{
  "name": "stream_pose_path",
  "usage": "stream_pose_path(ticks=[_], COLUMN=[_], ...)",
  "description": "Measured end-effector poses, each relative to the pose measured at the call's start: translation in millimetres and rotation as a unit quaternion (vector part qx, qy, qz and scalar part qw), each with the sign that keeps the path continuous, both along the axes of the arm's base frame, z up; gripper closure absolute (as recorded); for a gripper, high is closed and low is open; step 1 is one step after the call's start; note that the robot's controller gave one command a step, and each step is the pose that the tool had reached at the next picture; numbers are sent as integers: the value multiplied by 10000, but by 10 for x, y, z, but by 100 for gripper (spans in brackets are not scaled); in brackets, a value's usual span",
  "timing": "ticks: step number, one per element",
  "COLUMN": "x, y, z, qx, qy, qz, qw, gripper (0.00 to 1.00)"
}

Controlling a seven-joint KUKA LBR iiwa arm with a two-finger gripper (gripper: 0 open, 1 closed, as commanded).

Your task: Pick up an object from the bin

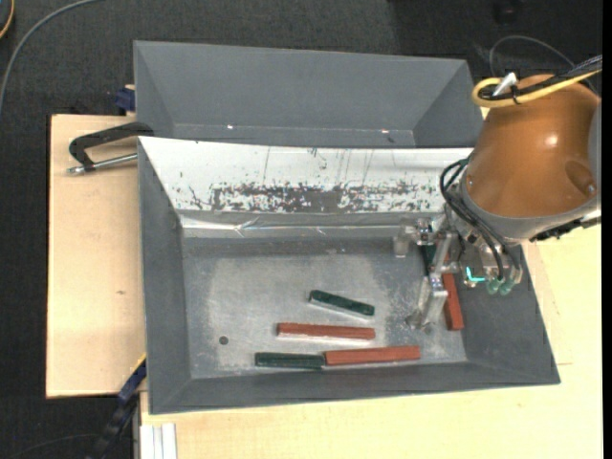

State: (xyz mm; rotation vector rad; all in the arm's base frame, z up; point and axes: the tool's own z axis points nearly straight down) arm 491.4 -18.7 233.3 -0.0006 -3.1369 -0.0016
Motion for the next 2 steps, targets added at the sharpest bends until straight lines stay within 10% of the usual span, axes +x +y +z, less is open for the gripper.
stream_pose_path(ticks=[1,2], x=[254,663], y=[746,132], z=[-1660,-1300], qx=[8,-17], qy=[0,-86], qz=[443,658], qw=[9990,9978], gripper=[0,0])
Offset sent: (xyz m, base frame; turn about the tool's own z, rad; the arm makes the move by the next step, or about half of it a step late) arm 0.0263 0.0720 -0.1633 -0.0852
